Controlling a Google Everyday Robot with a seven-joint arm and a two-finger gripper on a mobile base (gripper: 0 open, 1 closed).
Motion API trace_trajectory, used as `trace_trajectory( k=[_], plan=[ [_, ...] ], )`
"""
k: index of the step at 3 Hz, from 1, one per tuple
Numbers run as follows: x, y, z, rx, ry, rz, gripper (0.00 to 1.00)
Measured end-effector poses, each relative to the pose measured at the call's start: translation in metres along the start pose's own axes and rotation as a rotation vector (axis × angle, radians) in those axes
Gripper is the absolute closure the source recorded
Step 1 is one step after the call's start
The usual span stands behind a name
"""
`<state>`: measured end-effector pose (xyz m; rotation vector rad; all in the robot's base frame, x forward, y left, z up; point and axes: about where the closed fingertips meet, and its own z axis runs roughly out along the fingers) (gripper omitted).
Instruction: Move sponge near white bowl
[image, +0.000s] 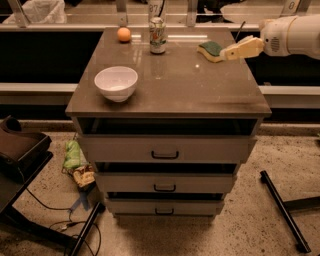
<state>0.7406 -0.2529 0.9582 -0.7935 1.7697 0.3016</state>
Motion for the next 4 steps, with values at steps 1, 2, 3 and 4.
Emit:
trace_trajectory(
  k=[1,2,3,4],
  plan=[
    [0.005,-0.001,0.062,-0.102,-0.086,0.068,0.0],
    [0.005,-0.007,0.101,-0.151,-0.141,0.11,0.0],
    [0.013,-0.009,0.127,-0.175,-0.142,0.143,0.0],
    [0.024,-0.025,0.156,-0.094,-0.059,0.094,0.0]
  ],
)
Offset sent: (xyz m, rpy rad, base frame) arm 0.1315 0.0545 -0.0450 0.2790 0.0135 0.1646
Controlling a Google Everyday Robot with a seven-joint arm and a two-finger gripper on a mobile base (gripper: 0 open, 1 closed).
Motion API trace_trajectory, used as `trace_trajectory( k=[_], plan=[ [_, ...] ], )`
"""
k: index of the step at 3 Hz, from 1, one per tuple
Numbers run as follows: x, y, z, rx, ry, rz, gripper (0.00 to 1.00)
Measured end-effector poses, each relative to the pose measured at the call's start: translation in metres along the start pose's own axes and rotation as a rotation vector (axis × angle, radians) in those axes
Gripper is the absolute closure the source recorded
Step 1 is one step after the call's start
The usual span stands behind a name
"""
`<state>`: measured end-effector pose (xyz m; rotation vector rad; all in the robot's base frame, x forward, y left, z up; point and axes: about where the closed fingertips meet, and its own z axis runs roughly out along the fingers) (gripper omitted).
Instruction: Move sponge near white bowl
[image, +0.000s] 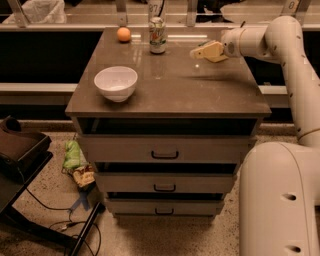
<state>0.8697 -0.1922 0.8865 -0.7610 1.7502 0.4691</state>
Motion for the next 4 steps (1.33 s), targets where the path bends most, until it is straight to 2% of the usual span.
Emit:
trace_trajectory(
  k=[1,2,3,4],
  plan=[
    [0.0,0.005,0.002,-0.018,-0.007,0.008,0.0],
    [0.015,-0.006,0.003,0.002,-0.001,0.047,0.0],
    [0.035,-0.03,0.005,0.061,0.019,0.079,0.0],
    [0.049,-0.057,-0.001,0.142,0.056,0.072,0.0]
  ],
)
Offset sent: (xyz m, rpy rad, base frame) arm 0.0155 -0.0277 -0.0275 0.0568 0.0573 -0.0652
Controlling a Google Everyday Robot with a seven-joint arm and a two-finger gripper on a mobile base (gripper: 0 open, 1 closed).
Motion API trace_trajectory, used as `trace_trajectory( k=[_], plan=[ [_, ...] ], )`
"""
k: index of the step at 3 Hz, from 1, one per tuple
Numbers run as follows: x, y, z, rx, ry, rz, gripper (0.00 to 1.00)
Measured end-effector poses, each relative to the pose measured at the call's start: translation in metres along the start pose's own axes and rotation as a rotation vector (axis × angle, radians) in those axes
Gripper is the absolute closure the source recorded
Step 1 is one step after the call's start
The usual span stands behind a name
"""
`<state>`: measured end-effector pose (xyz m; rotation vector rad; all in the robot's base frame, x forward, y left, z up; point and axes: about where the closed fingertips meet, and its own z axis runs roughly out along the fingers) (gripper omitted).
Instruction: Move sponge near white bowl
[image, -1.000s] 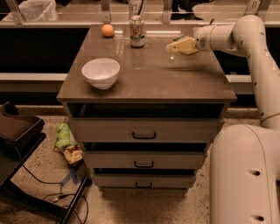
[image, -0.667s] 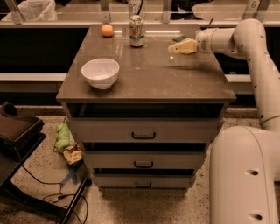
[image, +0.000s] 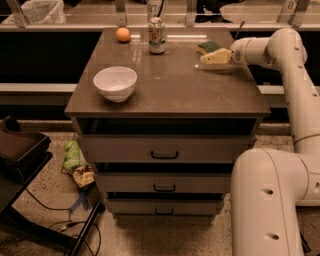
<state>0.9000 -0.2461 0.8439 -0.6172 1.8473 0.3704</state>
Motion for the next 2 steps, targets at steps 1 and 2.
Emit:
trace_trajectory(
  k=[1,2],
  plan=[
    [0.006,-0.0158,-0.0059,0.054,0.048,-0.034,0.0],
    [0.0079,-0.0189,-0.0061,0.066,0.062,-0.045,0.03]
  ],
)
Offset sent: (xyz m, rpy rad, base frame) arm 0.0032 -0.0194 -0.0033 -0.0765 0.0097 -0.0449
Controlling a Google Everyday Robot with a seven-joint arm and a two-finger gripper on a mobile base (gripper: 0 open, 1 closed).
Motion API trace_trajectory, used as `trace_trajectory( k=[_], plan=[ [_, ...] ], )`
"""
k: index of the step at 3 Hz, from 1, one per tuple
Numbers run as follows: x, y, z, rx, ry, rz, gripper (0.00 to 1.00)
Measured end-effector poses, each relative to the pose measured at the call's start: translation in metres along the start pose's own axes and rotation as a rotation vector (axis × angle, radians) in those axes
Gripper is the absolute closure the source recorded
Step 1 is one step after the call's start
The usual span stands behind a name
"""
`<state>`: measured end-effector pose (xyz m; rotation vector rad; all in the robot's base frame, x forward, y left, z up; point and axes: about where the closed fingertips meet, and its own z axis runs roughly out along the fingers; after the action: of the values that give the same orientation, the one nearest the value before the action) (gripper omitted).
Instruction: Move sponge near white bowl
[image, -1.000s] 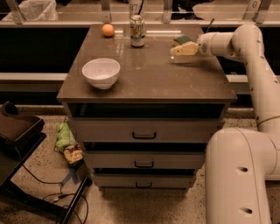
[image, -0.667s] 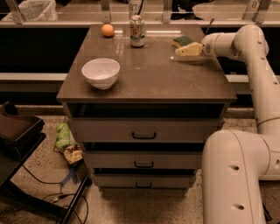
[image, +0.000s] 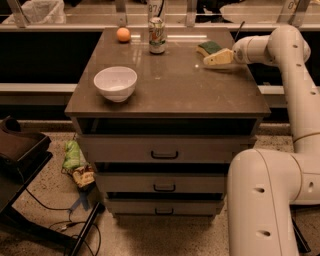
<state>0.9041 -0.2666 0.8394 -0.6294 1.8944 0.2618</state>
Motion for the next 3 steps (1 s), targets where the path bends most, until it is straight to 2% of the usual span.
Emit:
trace_trajectory(
  k=[2,3],
  plan=[
    [0.0029,0.0039,0.0063,-0.008,0.004,0.002,0.49],
    [0.0049,0.0071,0.0112,-0.014,0.008,0.003,0.8]
  ],
)
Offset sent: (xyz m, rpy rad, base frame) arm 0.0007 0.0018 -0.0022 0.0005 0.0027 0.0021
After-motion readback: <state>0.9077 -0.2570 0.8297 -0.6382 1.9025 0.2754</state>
